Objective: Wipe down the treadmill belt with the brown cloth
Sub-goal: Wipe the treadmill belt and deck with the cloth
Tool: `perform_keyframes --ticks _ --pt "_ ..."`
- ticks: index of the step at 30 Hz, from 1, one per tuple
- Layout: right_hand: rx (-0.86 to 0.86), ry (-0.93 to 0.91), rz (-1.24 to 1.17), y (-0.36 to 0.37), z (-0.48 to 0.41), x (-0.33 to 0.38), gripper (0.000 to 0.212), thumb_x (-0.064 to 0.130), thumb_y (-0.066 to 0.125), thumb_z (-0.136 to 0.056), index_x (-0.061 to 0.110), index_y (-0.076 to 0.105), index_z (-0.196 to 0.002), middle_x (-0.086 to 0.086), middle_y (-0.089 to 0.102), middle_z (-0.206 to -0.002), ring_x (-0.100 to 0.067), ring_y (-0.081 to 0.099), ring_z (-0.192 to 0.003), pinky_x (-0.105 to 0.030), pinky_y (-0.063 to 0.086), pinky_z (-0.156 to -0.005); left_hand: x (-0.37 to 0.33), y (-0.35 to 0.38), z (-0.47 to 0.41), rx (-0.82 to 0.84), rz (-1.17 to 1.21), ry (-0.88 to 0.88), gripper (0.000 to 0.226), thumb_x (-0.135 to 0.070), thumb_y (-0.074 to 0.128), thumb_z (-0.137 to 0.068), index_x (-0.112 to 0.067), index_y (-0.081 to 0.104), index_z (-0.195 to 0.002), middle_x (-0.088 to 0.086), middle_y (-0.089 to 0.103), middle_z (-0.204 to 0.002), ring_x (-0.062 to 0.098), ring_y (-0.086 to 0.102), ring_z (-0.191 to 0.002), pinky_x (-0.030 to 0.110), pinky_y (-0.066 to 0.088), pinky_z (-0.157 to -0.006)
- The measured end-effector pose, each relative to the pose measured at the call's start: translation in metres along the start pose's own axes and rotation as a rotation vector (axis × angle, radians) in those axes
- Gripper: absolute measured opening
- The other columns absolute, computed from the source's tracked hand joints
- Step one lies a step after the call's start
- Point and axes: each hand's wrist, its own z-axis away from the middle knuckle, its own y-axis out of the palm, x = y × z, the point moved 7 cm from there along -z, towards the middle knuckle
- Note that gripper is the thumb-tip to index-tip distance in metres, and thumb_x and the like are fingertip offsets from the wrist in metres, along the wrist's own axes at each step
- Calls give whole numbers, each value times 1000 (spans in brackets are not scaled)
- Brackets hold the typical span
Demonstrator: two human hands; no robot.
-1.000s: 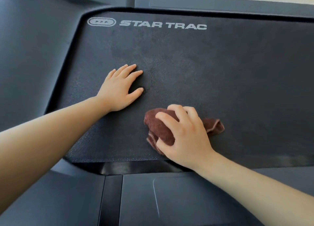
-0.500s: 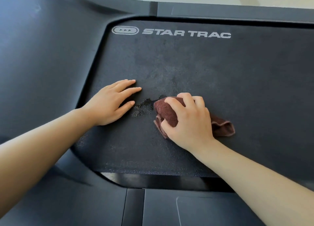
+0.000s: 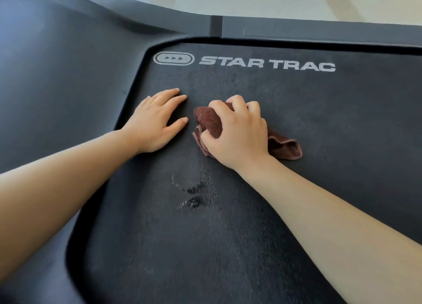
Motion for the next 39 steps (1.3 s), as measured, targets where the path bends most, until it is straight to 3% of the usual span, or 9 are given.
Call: perform_keyframes --ticks 3,6,16,25,31,39 --pt "-16 12 -9 10 -32 -5 44 51 57 -76 29 57 -114 -3 50 -114 -32 43 -101 -41 43 -72 20 0 -25 -53 -1 -100 57 -45 41 -93 -22 31 -145 0 22 -155 21 13 -144 53 5 -114" --pt "-20 23 0 19 -61 -11 44 51 58 -77 29 56 -115 -3 50 -115 -32 42 -101 -40 40 -69 33 2 -34 -78 11 -193 58 -46 39 -93 -24 29 -145 -2 20 -156 17 12 -144 51 6 -115" --pt "33 13 1 45 -145 -19 48 51 55 -79 28 52 -121 -6 48 -121 -34 42 -108 -44 42 -80 29 2 -32 -28 -17 -211 65 -53 24 -88 -26 24 -146 -5 17 -156 14 11 -144 47 6 -116" --pt "52 -23 -28 65 -205 -14 48 51 57 -78 26 52 -119 -8 47 -121 -35 42 -109 -46 42 -78 29 0 -32 3 -19 -219 64 -56 20 -88 -29 21 -147 -8 16 -157 12 9 -145 43 5 -115" --pt "70 -28 -13 63 -200 -12 48 50 57 -78 26 51 -119 -9 47 -122 -36 41 -109 -46 42 -80 30 0 -31 -4 -13 -224 65 -56 21 -87 -30 22 -147 -9 15 -157 11 8 -145 44 5 -115" --pt "36 16 -4 40 -129 -6 49 50 57 -78 27 52 -121 -9 48 -123 -37 41 -110 -47 41 -81 28 2 -33 -3 -4 -206 58 -46 30 -94 -24 21 -148 -3 14 -158 14 6 -145 47 3 -116"
